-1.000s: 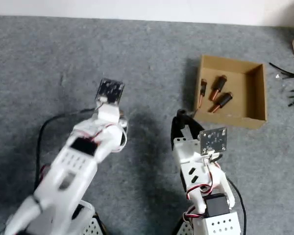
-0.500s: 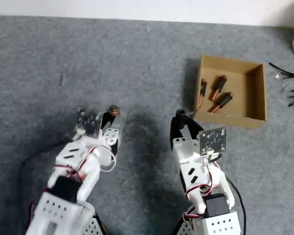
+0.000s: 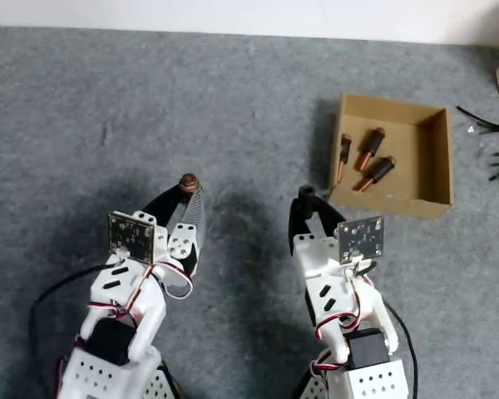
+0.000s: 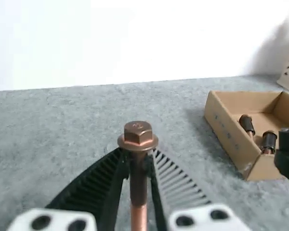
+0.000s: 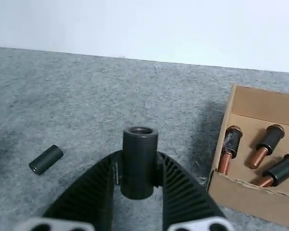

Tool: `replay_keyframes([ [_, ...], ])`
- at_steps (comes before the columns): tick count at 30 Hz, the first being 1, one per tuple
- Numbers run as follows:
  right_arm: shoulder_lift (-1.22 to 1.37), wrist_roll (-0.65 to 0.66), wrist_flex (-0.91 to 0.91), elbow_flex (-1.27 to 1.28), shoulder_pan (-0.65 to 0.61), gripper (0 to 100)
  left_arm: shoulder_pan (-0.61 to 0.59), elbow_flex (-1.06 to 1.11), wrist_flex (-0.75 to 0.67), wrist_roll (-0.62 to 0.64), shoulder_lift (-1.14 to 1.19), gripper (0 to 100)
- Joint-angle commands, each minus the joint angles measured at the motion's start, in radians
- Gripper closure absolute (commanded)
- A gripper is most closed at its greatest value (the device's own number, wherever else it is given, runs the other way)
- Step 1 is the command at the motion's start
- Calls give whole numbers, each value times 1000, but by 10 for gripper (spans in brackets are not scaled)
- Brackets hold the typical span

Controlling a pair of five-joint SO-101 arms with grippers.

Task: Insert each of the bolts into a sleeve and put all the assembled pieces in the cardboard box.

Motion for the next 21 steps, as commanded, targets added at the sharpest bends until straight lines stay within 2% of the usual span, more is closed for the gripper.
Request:
replay_keyframes([
  [1, -12, 11, -21, 110, -1, 992, 18, 38, -114, 2, 1, 995],
  [4, -12, 11, -21, 110, -1, 992, 13, 59, -172, 2, 4, 995],
  [21, -12, 11, -5, 110, -5, 989, 19, 59, -173, 2, 10, 994],
])
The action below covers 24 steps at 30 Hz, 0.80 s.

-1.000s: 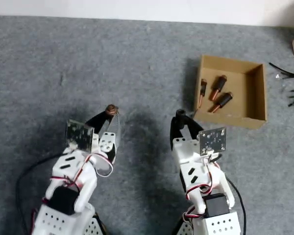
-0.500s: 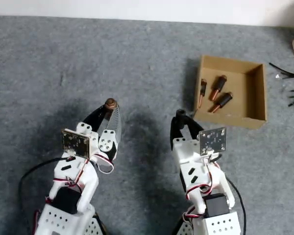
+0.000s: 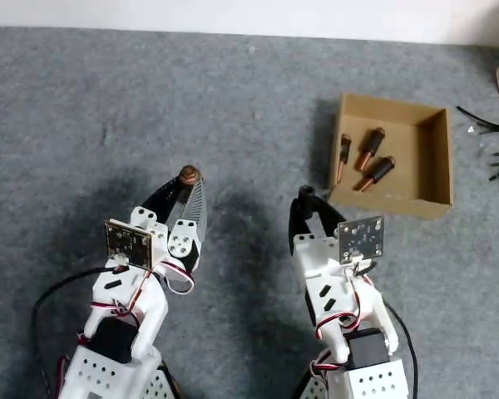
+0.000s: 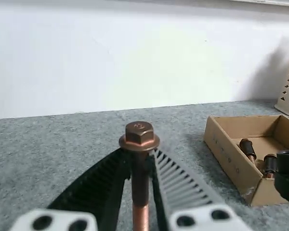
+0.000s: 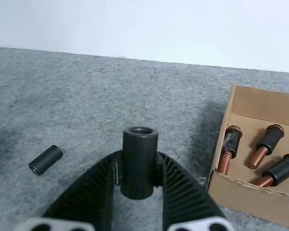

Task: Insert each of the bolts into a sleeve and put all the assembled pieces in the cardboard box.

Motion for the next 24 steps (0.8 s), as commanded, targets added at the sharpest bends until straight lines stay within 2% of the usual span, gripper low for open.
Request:
replay_keyframes([
  [1, -12, 11, -5, 110, -5, 991, 16, 22, -35, 6, -4, 994],
  [3, -19, 11, -5, 110, -8, 992, 16, 10, -38, 44, -5, 994],
  [9, -21, 11, -12, 102, -111, 992, -93, -77, -57, 362, -5, 994],
  [11, -21, 11, -54, 87, -156, 992, -111, -99, -58, 419, -5, 994],
  [16, -21, 23, -142, 54, -242, 992, -67, -150, -58, 423, -7, 993],
  [21, -21, 292, -143, 54, -251, 992, -35, -205, -80, 428, -7, 993],
  [24, -21, 305, -145, 54, -248, 992, -18, -242, -160, 430, -7, 993],
])
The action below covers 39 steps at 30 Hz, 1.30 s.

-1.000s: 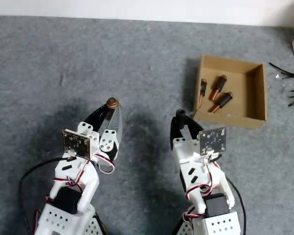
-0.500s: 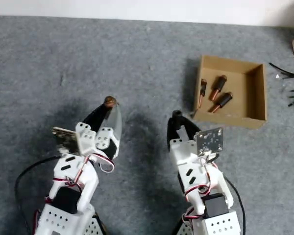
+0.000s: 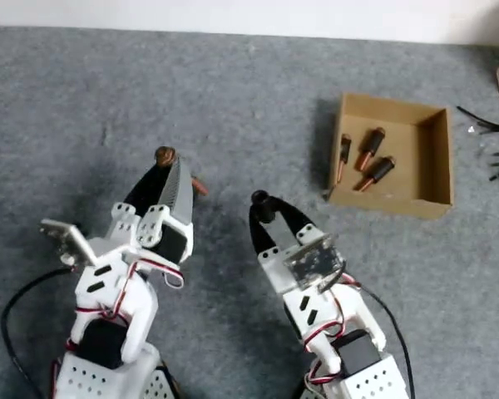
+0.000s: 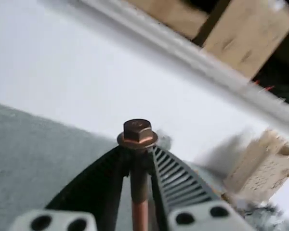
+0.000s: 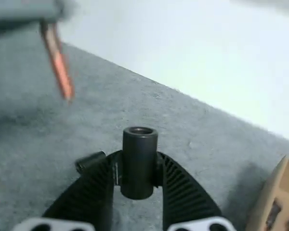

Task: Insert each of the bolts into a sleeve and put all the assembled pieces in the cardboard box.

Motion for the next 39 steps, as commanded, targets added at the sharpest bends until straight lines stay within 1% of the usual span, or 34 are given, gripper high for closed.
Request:
replay_keyframes([
  [1, -21, 38, -28, 54, -13, 992, 36, -93, -103, 9, -7, 993],
  [9, -21, 38, -27, 58, -15, 993, 226, -82, -109, 8, -7, 993],
  [14, -21, 44, -28, 79, -15, 993, 300, -7, -109, 3, -7, 993],
  [18, -21, 46, -28, 84, -15, 993, 311, 41, -112, 2, -7, 993],
  [22, -21, 46, -28, 84, -15, 993, 303, 44, -112, -3, -7, 993],
  [24, -21, 46, -28, 84, -15, 993, 303, 33, -115, -55, -7, 993],
  [30, -21, 46, -25, 84, -16, 993, 303, 22, -288, -176, 5, 993],
  [35, -21, 46, -25, 84, -18, 993, 305, 68, -278, -183, 7, 993],
  [39, -21, 46, -25, 84, -48, 993, 303, 102, -281, -184, 7, 993],
])
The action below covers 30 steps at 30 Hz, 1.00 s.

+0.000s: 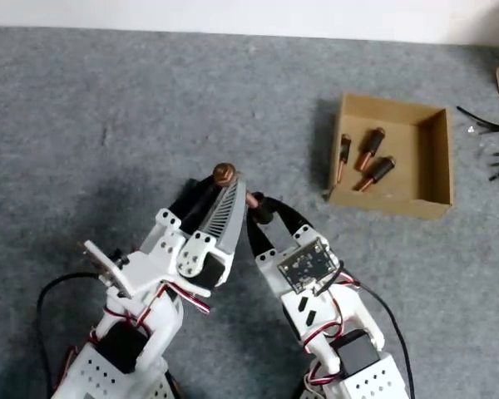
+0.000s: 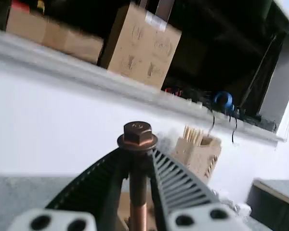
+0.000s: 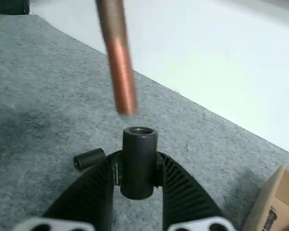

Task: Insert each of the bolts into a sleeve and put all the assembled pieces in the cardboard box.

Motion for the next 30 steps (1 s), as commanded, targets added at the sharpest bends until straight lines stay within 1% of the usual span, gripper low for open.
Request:
replay_keyframes([
  [1, -21, 12, -25, 84, -24, 993, 7, -10, -28, -9, 8, 993],
  [12, -21, 12, -25, 84, -22, 993, 5, 41, -28, -9, 7, 993],
  [18, -21, 12, -25, 84, -22, 993, -73, 44, -28, -2, 5, 993],
  [24, -21, 12, -24, 82, -24, 993, -71, 48, -23, 0, 5, 993],
  [30, -21, 12, -24, 82, -42, 993, -67, 48, -21, 80, 5, 993],
])
